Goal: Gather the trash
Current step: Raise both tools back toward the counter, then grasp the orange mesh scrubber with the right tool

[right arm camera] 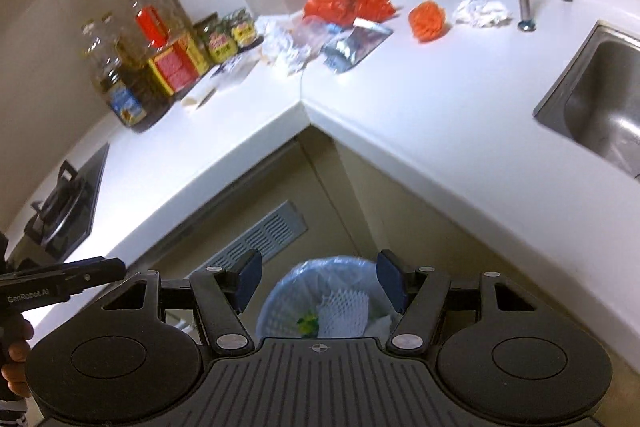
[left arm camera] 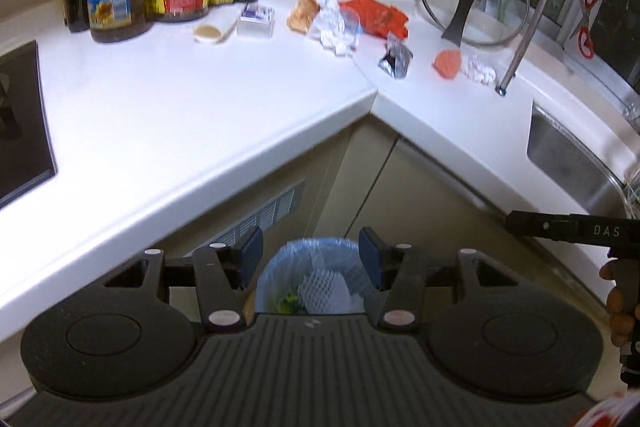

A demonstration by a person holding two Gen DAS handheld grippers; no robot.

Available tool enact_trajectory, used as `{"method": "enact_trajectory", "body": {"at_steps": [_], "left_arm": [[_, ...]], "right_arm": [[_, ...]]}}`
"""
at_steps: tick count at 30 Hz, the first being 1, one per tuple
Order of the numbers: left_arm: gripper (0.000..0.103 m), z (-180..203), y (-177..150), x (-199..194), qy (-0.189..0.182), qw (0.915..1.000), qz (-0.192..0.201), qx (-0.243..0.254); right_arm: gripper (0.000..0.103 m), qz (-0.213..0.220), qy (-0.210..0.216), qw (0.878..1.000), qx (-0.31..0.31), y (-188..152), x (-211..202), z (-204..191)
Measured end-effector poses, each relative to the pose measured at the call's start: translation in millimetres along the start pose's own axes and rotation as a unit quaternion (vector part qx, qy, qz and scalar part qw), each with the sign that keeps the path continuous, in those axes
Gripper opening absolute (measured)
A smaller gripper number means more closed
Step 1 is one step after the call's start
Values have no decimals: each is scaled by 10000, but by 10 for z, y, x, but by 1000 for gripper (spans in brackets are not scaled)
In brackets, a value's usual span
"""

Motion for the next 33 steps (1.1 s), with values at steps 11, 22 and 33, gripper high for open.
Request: {"method": "enact_trajectory", "body": {"at_steps": [11,22,33], "left_arm": [[49,44,297,168,284,9991,297,-124],[49,189,750,564,703,9956,586,-223],[49,180,1120,932,1132,9902,738,-364]], "right_arm": [[64,286,-50,9995,-93,453,98,343],[64,489,-70,9981,-361,1172,462,804],[64,788,-229,9940,-725,1960,1097,1058]]}}
Point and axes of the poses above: each gripper's, at about its wrist camera, not at the fingertips, and x roughly the way its jaws point, z to its right, y to its top, the point moved 2 cm from there along x, roughly the way its jaws point, and after that the axes turned 9 degrees about -y, right-handed, at the moved point
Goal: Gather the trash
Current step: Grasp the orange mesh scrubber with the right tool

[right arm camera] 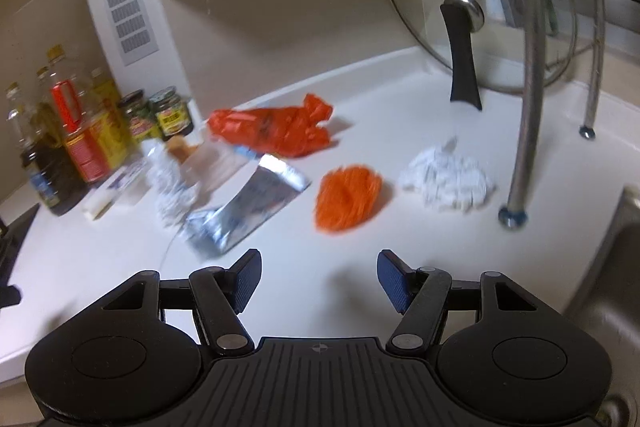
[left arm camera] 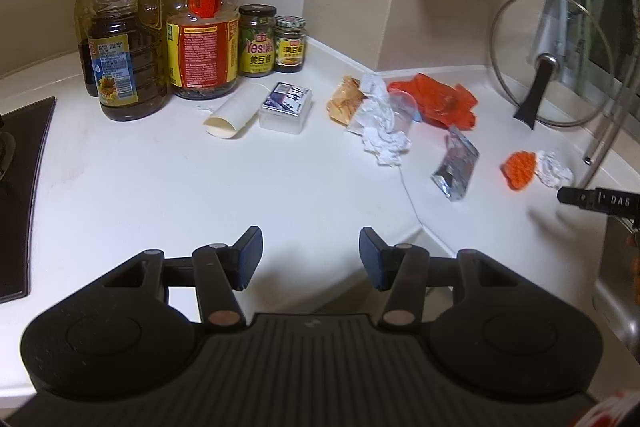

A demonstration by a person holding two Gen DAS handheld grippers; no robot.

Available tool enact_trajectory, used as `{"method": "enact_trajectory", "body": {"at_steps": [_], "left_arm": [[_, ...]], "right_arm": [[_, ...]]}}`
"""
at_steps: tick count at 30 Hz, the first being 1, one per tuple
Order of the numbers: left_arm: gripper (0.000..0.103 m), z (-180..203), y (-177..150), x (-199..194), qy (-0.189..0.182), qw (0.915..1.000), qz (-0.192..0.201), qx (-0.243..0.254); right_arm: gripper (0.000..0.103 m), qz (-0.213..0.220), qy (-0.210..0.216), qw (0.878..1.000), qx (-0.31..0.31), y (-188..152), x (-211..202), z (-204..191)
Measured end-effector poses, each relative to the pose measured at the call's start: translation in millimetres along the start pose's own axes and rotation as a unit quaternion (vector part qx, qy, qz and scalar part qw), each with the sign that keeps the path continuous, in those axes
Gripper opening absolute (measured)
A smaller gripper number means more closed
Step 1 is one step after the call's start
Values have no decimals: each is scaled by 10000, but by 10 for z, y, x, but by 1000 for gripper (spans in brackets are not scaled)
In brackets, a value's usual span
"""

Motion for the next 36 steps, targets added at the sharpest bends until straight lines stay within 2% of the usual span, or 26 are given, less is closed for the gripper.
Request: {"method": "enact_trajectory", "body": {"at_steps": [11,23,24,25,28,36], "left_arm": [[49,-14,253,399,306,9995,-62,-43],[49,12,430,739,234,9996,-130,5],[49,19,443,766,209,9997,-134,9],[49,27,454,792,183,9997,-136,17],[49,55,482,866,106,9998,-145,57],[49,117,577,1050,-157,9998,-122,80]], "right_arm": [[64,-48,-27,10000,-13,343,706,72],[63,-168,-275,9988,-365,316,1050,-44],[60,-138,-285,9986,-419,310,1051,-47],[46,-113,-275,9984,-486,304,1052,-50],[38,-14,-246,9977,-629,311,1028,-59],[36,307,-158,9981,-514,463,886,-29]]}}
Point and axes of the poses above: each gripper's, at about its wrist camera, not at the fingertips, and x roughly the way its jaws point, z to its right, y to its top, the point moved 2 cm from there along x, roughly the way its jaws point, and after that the axes turned 9 degrees about -y, right-handed, at the moved point
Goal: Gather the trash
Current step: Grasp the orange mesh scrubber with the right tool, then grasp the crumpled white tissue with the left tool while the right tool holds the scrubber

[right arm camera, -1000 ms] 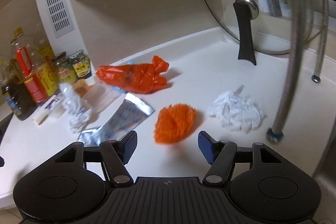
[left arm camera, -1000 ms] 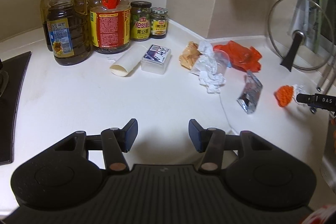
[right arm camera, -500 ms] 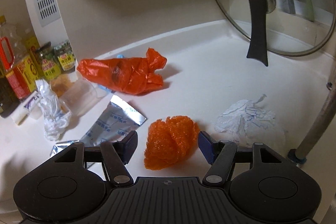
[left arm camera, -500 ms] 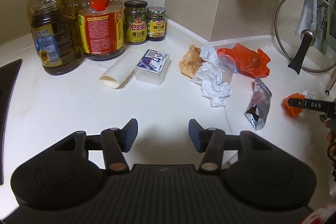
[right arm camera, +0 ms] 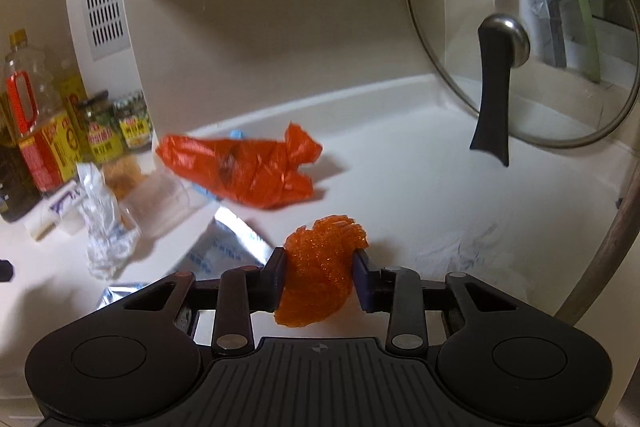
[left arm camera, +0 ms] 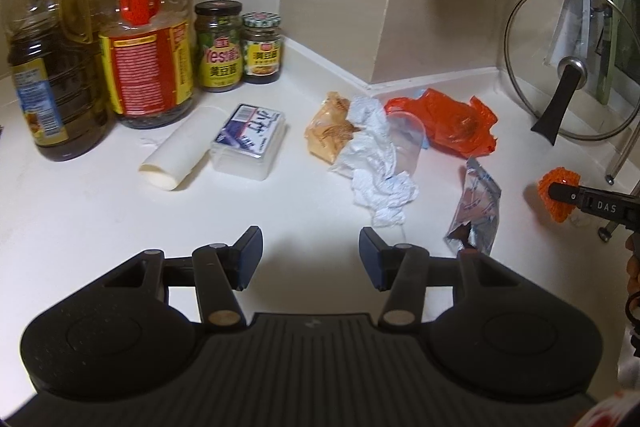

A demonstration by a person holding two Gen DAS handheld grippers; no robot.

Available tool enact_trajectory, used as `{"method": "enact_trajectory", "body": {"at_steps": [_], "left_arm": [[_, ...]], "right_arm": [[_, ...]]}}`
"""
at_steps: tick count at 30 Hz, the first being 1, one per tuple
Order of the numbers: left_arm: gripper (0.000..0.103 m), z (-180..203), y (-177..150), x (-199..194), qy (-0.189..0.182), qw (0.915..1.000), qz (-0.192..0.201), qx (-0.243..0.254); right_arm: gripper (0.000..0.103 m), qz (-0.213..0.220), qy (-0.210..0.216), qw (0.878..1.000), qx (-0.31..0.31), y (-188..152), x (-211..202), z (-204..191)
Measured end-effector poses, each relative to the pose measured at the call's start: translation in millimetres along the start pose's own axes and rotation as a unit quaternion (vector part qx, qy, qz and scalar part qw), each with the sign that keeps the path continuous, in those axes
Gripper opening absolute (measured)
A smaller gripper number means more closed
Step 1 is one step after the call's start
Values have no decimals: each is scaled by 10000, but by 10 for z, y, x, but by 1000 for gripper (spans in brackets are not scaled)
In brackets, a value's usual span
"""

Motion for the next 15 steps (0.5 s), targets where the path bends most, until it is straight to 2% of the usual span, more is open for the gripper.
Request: {"method": "enact_trajectory", "body": {"at_steps": [4,8,15], "left_arm": [[50,59,89,108,-173,9998,38,33],[57,165,195,269,-338,9992,74,175],[59,268,334,683,-381,9990,-6,247]], "right_arm": [[36,70,32,9999,87,79,-44,19],[36,79,49,9998,199,113,-56,41],[36,9,24,9993,370,89,-71,111]]}}
Point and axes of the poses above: each gripper's, at about its wrist camera, not at the fingertips, and x roughly the way its jaws point, z to its right, y to its top, the point moved 2 cm from there along x, roughly the way its jaws point, and after that the axes turned 9 degrees about -y, right-handed, at the moved point
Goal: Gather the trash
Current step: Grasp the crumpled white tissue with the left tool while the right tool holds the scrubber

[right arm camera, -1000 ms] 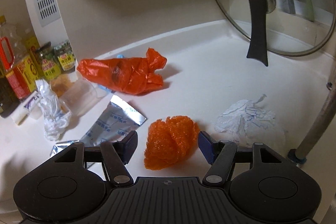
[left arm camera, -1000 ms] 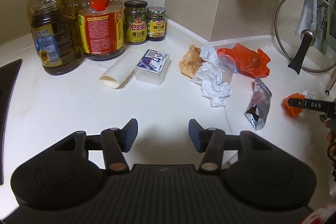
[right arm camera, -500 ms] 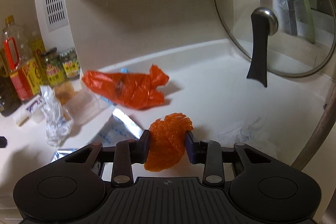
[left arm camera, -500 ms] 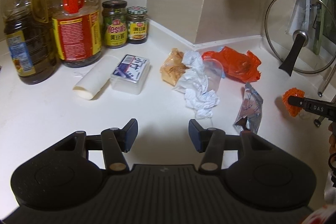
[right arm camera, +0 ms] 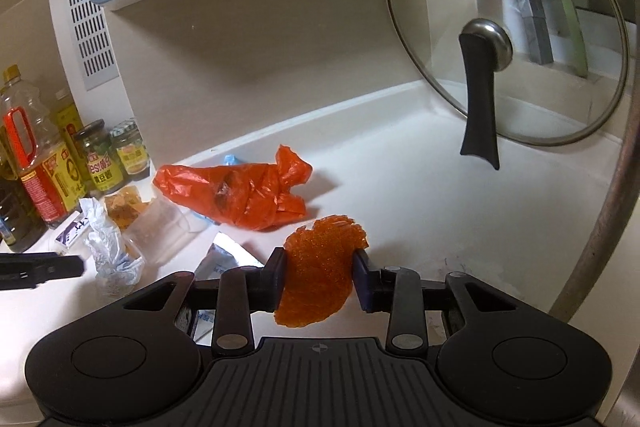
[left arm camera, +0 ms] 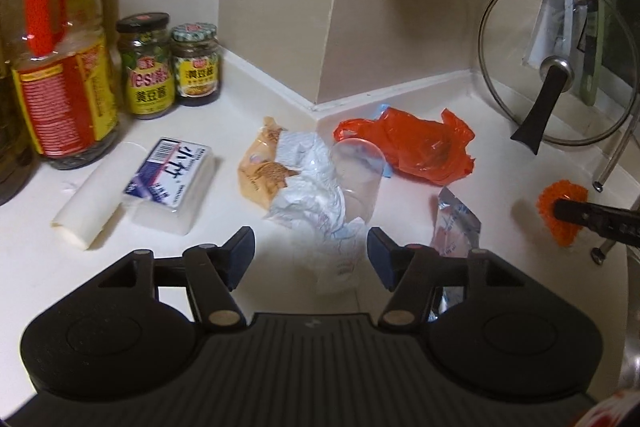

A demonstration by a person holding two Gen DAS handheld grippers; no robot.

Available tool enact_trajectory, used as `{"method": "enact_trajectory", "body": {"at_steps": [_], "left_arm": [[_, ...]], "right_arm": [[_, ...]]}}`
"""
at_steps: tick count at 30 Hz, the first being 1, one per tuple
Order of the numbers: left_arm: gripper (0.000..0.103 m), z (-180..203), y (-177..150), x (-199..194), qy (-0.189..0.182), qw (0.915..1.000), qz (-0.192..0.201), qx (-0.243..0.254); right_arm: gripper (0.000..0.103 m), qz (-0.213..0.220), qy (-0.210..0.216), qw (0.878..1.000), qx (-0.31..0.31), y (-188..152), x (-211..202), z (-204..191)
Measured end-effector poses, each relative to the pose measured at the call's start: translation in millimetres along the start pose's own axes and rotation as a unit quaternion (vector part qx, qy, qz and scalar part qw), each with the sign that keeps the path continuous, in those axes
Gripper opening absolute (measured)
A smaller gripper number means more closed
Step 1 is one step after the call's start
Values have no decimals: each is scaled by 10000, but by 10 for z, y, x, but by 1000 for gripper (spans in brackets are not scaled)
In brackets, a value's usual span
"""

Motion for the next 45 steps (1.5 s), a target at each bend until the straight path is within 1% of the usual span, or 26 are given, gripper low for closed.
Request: {"method": "enact_trajectory", "body": {"at_steps": [7,10,13,15,16,18,25,32,38,45], "left_arm": [[58,-3,38,278,122,9998,-128,-57],[55,-3,47,336,114,9998,-151,-90],[46,9,54,366,78,9998,-157,-90],[32,11,52,364,67,9998,-149,-89],[30,8,49,358,53,9998,-144,-98],[11,-4,44,332,5,9999,-124,-120],[7,-86,35,93,49,10000,65,-49],[7,-189,-13,-331,-15,9997,262,-33],[7,-246,-124,-759,-135,9990,415,-8],[7,-316,-371,-1285,-329,9983,472,55]], "right_arm": [[36,-18,-55,9999,91,-30,-23,93],[36,-39,-69,9999,133,-42,-36,126],[36,-52,-73,9998,168,-47,-43,150],[36,-46,-68,9998,172,-49,-54,153],[36,-46,-60,9998,169,-50,-60,150],[36,-37,-49,9999,161,-55,-75,143],[36,-27,19,9998,184,-78,-120,79],[36,44,132,9997,208,-112,-263,-59],[36,88,283,9993,211,-186,-478,-248],[36,152,492,9984,223,-332,-852,-518]]}}
Point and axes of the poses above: each gripper's, at about its wrist camera, not at the fingertips, and x roughly the way its jaws point, z to its right, y to its top, the point moved 2 cm from there along x, roughly the way its jaws point, and after that the axes turned 9 degrees about -y, right-handed, at the moved point
